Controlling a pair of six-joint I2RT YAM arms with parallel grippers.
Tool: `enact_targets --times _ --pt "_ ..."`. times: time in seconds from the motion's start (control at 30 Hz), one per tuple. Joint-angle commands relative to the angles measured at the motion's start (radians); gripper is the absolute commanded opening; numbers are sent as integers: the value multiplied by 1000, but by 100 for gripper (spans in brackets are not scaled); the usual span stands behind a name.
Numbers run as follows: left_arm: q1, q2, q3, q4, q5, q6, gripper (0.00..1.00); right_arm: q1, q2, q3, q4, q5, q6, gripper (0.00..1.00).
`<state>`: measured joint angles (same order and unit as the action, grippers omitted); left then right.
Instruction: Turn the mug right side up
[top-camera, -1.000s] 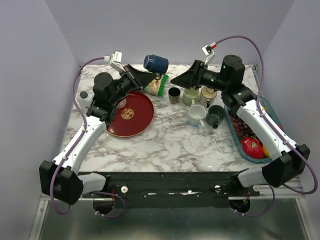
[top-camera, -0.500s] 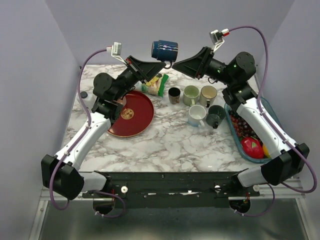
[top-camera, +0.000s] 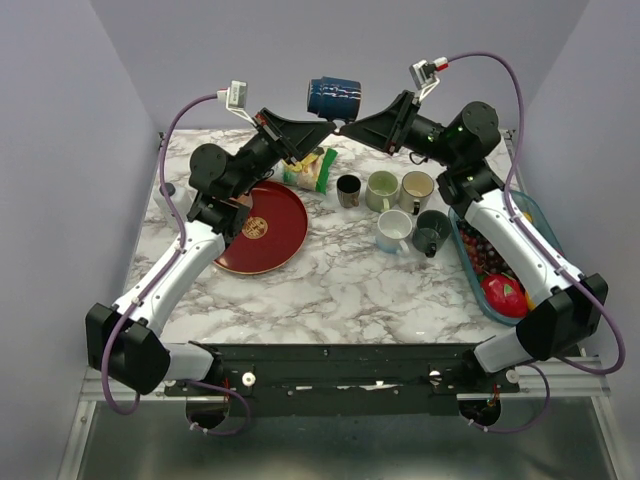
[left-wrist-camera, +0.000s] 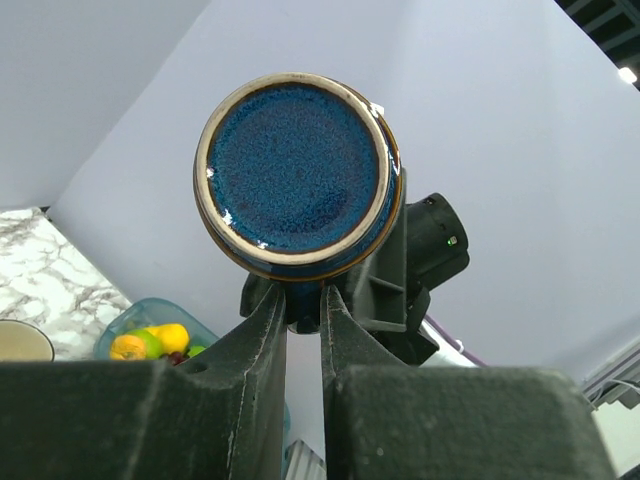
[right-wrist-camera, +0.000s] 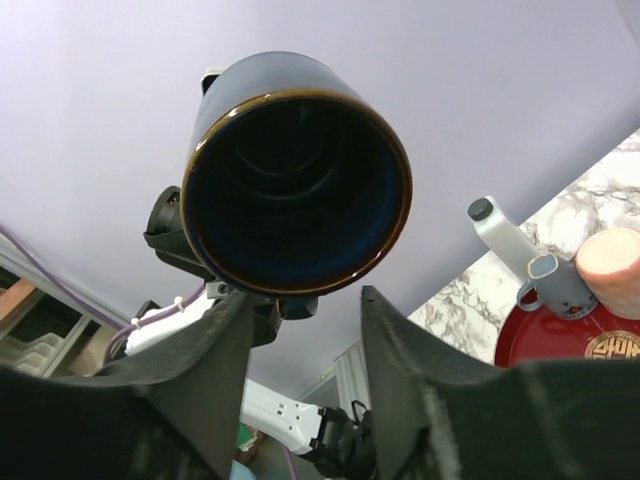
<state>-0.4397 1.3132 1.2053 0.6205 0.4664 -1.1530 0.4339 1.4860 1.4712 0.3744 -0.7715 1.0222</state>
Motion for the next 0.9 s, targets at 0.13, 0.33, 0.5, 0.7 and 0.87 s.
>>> enact_targets --times 0.13,0.33,0.5,0.7,0.87 --pt "-13 4 42 101 29 -11 0 6 20 2 129 26 70 44" --pt "-28 9 31 113 38 -22 0 6 39 -3 190 28 122 42" --pt "-44 8 16 117 37 -27 0 5 48 -12 225 31 159 32" --pt "-54 6 0 116 38 -21 0 6 46 -15 219 43 168 1" --pt "-54 4 10 79 35 4 0 5 33 -32 216 58 156 1"
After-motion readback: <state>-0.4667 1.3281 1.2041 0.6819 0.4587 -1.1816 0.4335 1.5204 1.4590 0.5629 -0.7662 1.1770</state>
